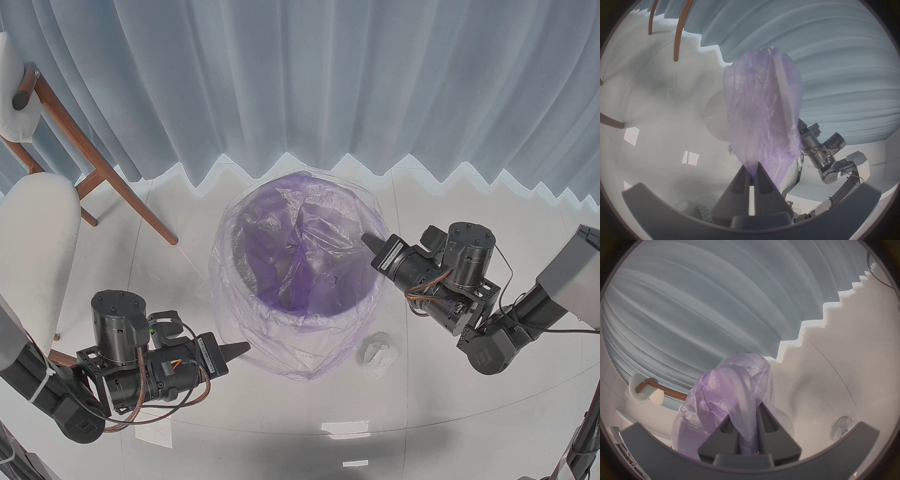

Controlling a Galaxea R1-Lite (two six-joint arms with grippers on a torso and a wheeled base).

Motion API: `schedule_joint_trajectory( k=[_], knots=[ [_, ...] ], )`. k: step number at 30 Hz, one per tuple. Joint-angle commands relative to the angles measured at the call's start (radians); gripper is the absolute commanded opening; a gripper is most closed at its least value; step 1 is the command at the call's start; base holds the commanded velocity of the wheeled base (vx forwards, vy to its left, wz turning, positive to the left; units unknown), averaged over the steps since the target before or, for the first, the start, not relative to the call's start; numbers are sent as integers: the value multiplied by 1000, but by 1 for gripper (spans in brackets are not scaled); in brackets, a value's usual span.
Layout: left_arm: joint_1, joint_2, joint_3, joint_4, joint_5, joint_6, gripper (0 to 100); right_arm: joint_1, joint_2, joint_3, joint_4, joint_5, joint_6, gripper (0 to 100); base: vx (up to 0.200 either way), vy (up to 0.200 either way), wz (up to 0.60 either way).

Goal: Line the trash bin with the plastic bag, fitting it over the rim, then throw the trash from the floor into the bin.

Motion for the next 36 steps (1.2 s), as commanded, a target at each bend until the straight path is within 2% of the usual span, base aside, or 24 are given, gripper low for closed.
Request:
schedule_joint_trajectory(
  k=[1, 12, 15, 18, 19, 24, 28, 31, 36],
  knots=[
    [6, 95, -3, -6, 0, 2, 0, -1, -6, -7, -2, 0, 5, 0, 0, 0, 0],
    [26, 271, 29, -239, 4, 5, 0, -1, -41, -4, 4, 21, 55, 0, 0, 0, 0],
    [9, 291, 70, -339, 3, 7, 0, -1, -32, -1, 1, 21, 58, 0, 0, 0, 0],
    [-17, 283, 127, -366, 1, 37, 0, -3, -32, -1, 1, 21, 58, 0, 0, 0, 0],
    [-20, 285, 141, -362, 1, 65, 100, -3, -34, -1, 1, 21, 58, 0, 0, 0, 0],
    [-20, 280, 196, -369, 4, 137, 100, -4, -35, 1, 2, 21, 57, 0, 0, 0, 0],
    [-38, 161, 303, -366, -11, 200, 100, -4, -28, 2, 2, 21, 55, 0, 0, 0, 0],
    [-74, 78, 330, -363, -14, 206, 100, -3, -12, 12, 5, 21, 52, 0, 0, 0, 0],
    [-64, -57, 316, -346, -14, 211, 100, 10, 35, 31, -4, 20, -1, 0, 0, 0, 0]
  ],
)
